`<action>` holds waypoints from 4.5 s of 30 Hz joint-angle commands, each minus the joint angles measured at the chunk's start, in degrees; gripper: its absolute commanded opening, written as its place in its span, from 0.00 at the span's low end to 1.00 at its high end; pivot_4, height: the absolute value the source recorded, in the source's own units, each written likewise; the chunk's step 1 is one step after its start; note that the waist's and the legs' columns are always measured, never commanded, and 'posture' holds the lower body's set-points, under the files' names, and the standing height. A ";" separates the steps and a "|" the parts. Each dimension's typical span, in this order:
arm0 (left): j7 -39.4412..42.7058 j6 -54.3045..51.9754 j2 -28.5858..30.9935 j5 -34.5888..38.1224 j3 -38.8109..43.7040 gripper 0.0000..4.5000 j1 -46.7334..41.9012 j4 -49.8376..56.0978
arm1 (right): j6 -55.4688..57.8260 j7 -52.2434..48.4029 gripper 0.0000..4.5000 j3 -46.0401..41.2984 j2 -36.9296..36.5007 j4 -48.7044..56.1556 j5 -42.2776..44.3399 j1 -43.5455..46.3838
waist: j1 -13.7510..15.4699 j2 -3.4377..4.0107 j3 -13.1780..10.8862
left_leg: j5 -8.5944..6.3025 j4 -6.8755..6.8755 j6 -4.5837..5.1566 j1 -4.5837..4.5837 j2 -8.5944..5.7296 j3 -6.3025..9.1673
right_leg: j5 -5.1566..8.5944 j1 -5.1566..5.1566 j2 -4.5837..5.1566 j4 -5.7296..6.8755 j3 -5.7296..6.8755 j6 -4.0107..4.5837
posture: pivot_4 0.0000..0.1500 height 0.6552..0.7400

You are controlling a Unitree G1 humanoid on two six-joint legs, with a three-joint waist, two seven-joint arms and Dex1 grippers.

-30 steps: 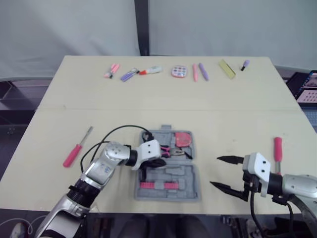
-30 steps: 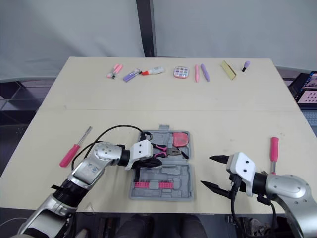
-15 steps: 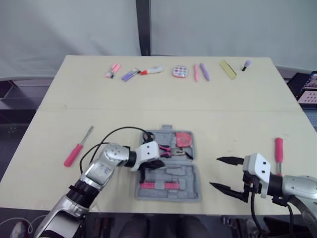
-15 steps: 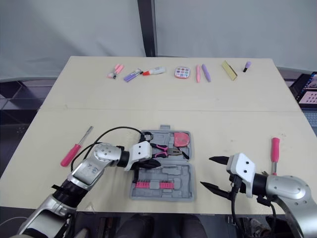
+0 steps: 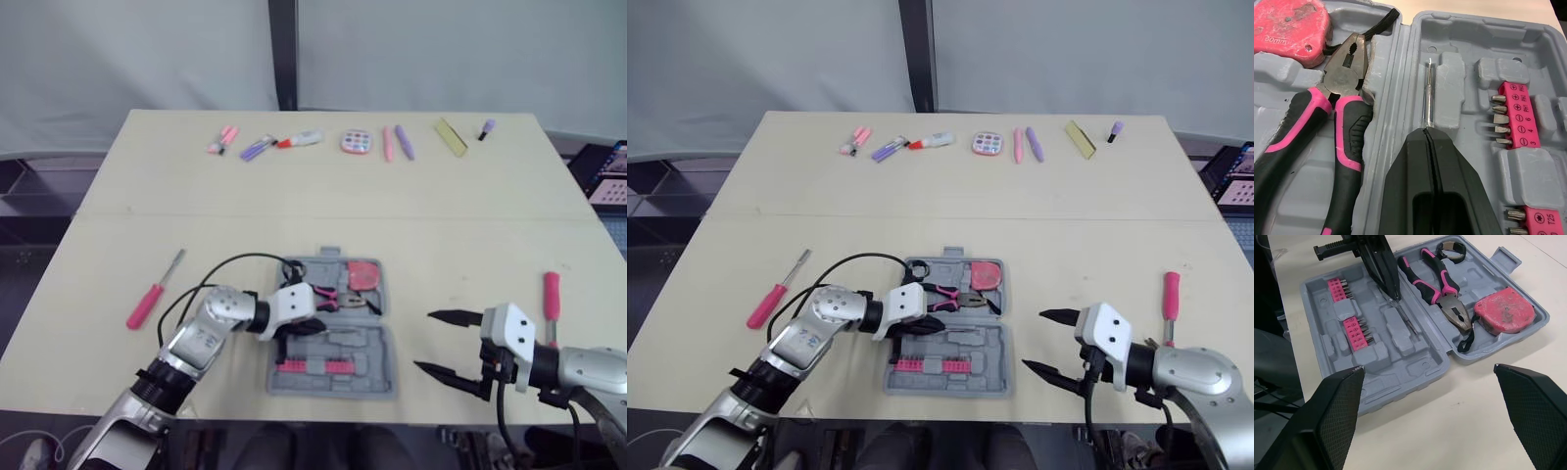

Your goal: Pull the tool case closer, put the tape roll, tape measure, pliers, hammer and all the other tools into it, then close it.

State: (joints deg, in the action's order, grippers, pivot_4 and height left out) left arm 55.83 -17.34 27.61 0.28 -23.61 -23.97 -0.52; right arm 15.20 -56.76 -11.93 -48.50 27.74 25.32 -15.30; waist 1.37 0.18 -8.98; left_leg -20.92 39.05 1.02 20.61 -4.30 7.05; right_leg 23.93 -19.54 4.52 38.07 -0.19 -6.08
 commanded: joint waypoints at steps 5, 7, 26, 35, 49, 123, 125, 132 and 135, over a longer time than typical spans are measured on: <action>-0.55 -0.88 0.18 -1.39 -1.24 0.01 2.29 -2.32 | -0.09 0.07 1.00 -2.47 -0.09 1.92 1.05 -0.16 | 0.00 0.01 0.07 | 0.00 -0.01 0.00 -0.04 0.00 0.00 | 0.00 0.03 0.01 0.00 0.00 0.00 | 1.00 1.00; -0.64 -0.91 -0.06 -1.30 -1.20 0.01 2.34 -3.18 | -0.03 0.06 1.00 -2.53 -0.12 1.96 1.06 -0.22 | 0.01 0.01 0.17 | 0.00 -0.02 0.00 -0.05 0.00 0.00 | 0.00 0.04 0.01 -0.01 0.00 0.00 | 1.00 1.00; -1.26 -2.43 -1.37 -2.62 -2.56 0.01 2.23 -7.98 | 0.95 -0.18 1.00 -3.50 -0.07 2.90 1.23 -0.81 | 0.09 0.00 0.67 | -0.02 -0.08 0.03 -0.16 0.00 0.01 | 0.00 0.15 0.02 -0.03 -0.05 0.00 | 1.00 1.00; -0.99 -2.70 -2.52 1.68 1.56 0.01 2.56 -5.51 | 1.07 0.04 1.00 -3.37 0.06 2.96 1.19 -0.49 | 0.13 0.00 0.77 | -0.03 -0.12 0.05 -0.24 -0.01 0.01 | 0.00 0.25 0.02 -0.09 -0.07 0.00 | 1.00 1.00; 1.56 -8.63 7.34 20.21 24.27 0.30 10.65 11.98 | 2.18 0.27 1.00 -1.43 1.10 2.02 1.14 1.83 | -0.08 0.04 0.65 | -0.04 -0.28 0.02 -0.21 0.05 0.02 | 0.00 0.07 0.02 -0.14 -0.11 0.00 | 1.00 1.00; 8.10 6.06 15.07 28.67 33.52 0.99 35.48 26.37 | 54.18 37.49 1.00 -27.36 -0.16 -24.38 7.12 21.72 | -0.65 0.38 0.44 | -0.05 -0.74 -0.04 -0.25 0.09 -0.27 | 0.00 0.10 0.06 -0.63 -0.26 0.01 | 1.00 1.00; 8.59 5.72 15.56 28.81 33.22 0.99 35.30 26.41 | 54.66 37.50 1.00 -26.71 -0.72 -25.44 6.88 22.40 | -0.72 0.38 0.44 | -0.05 -0.75 -0.04 -0.25 0.10 -0.30 | 0.00 0.09 0.06 -0.64 -0.26 0.01 | 1.00 1.00; 9.66 5.29 15.89 30.37 32.95 0.99 34.97 26.93 | 55.89 37.72 1.00 -24.26 -2.19 -29.80 5.09 23.53 | -1.39 0.39 0.44 | -0.04 -0.77 -0.03 -0.25 0.13 -0.37 | 0.00 0.09 0.05 -0.65 -0.26 0.00 | 1.00 1.00; 9.79 5.37 15.73 30.77 33.00 0.99 35.09 27.06 | 57.13 36.80 1.00 -23.70 -2.46 -31.07 5.32 23.98 | -1.43 0.39 0.44 | -0.04 -0.77 -0.02 -0.25 0.13 -0.38 | 0.00 0.09 0.05 -0.66 -0.27 0.00 | 1.00 1.00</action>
State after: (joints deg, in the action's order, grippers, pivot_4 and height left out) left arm 65.13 -12.38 43.08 29.45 9.07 11.21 24.47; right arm 71.72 -18.67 -35.09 -49.45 -3.28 30.88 8.14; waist -0.07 0.57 -8.53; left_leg -20.97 38.28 1.00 20.36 -4.17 6.67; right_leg 23.93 -19.45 4.57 37.41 -0.46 -6.07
